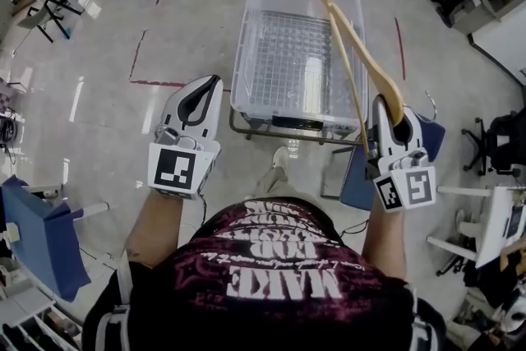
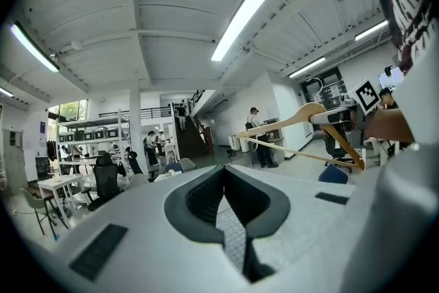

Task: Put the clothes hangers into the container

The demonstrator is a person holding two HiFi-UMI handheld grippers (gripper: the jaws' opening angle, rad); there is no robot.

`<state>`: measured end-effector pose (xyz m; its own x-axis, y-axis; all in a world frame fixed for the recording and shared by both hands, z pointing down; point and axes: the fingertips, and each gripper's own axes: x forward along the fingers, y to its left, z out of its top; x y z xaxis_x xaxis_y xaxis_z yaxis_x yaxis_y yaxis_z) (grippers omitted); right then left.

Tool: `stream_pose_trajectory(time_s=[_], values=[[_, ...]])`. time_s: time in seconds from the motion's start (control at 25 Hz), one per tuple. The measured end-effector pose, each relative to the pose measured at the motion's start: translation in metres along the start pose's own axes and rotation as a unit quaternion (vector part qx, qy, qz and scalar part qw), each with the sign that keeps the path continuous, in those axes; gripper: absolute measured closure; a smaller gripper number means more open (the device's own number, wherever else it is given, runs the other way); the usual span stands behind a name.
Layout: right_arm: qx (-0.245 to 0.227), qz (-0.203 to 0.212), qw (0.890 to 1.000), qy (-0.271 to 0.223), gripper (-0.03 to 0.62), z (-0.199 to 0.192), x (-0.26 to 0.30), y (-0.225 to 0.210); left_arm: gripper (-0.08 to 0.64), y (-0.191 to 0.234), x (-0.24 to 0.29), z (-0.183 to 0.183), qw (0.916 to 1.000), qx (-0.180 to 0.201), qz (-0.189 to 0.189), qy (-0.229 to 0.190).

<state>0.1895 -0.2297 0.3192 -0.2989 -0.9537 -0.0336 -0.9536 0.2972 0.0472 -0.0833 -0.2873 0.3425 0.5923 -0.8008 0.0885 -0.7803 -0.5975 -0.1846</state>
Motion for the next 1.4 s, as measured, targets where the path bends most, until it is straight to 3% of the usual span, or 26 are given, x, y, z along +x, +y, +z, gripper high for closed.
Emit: stream_pose_trajectory(time_s=[0.52,0.84,1.08,1.4], values=[[0.017,0.019,1.000,0.001,0.534,-0.006,0.055,-0.050,0.554,0.007,0.071,0.013,1.0000,0.002,0.005,0.002],[0.046,0.044,0.998,0.012,0.534,-0.027,0.109,-0.084,0.554,0.019,0.111,0.013,0.9995,-0.001,0.028,0.015],[0.089,0.078,0.992,0.053,0.534,-0.071,0.157,-0.101,0.554,0.030,0.139,0.010,0.9986,-0.003,0.045,0.029],[0.140,0.096,0.976,0.134,0.534,-0.169,0.203,-0.109,0.554,0.029,0.172,-0.001,0.9978,-0.008,0.046,0.046]])
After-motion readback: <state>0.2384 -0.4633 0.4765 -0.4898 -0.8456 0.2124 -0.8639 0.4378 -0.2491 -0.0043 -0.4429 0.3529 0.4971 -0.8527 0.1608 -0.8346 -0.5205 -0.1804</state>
